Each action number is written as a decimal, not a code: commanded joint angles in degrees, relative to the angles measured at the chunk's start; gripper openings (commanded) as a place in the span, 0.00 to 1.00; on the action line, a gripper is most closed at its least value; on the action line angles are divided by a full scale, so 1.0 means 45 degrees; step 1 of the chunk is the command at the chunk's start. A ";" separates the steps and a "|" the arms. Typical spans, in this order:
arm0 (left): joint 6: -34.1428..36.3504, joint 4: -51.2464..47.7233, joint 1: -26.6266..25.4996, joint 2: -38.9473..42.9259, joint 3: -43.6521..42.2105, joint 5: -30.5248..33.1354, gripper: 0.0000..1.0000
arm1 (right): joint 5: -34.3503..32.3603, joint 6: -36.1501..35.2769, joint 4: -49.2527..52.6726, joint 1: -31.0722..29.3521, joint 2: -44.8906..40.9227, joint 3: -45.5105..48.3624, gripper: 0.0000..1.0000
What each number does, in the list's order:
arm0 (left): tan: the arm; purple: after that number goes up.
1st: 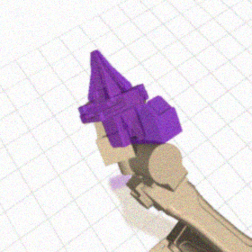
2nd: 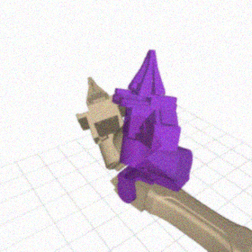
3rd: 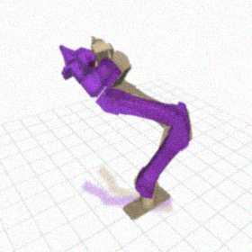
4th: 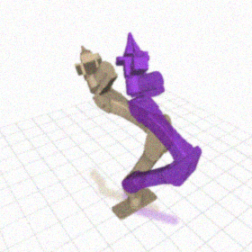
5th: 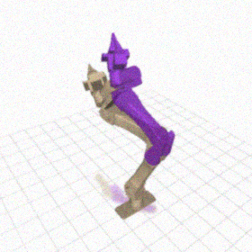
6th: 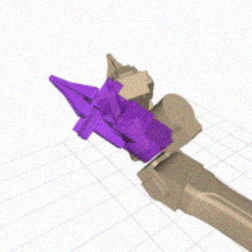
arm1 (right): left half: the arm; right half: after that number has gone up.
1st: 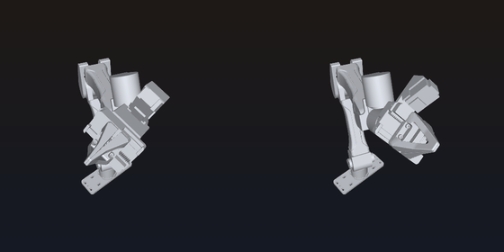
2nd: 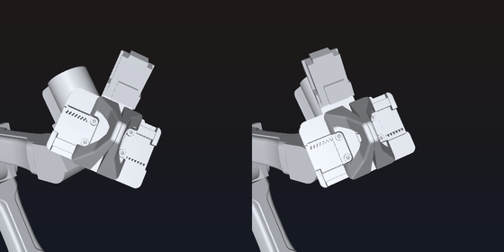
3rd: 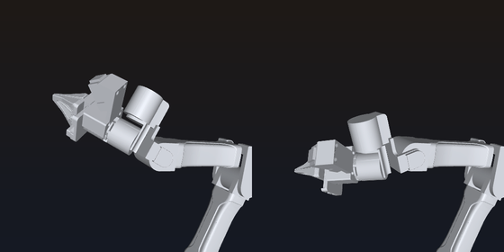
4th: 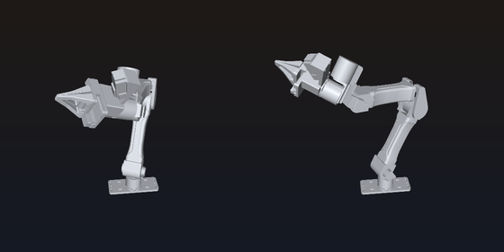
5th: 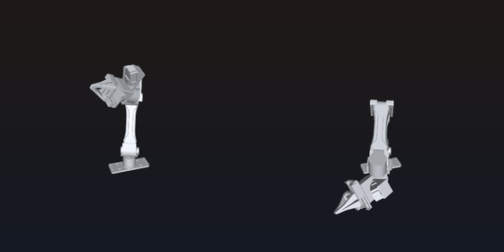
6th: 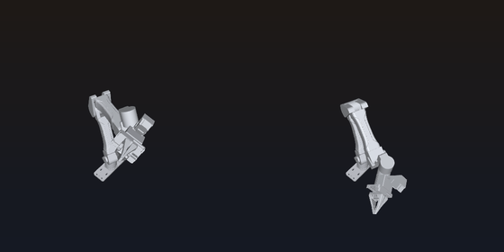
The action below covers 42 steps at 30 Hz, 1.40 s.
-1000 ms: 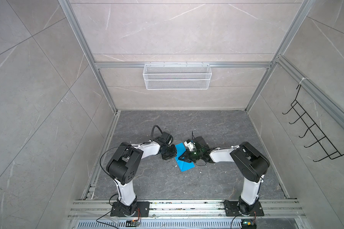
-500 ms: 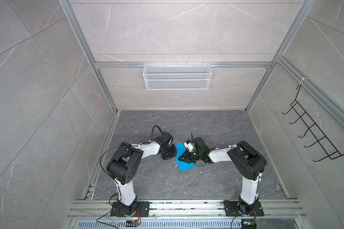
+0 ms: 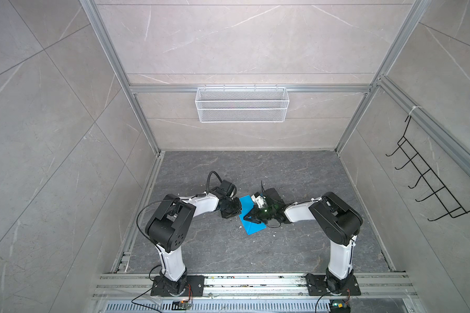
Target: Fold a paper plane with a square sheet of paper (pick it up from the middle)
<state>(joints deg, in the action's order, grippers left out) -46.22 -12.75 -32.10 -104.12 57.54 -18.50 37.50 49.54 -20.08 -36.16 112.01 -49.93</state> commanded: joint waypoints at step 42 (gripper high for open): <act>0.0358 -0.0956 -0.0916 0.1440 0.0234 0.0825 0.12 | -0.1379 -0.0372 0.2316 -0.0081 0.0481 -0.0050 0.01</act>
<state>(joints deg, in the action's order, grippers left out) -45.56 -17.91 -34.92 -95.94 56.88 -13.43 35.99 48.47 -17.19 -36.42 111.92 -51.03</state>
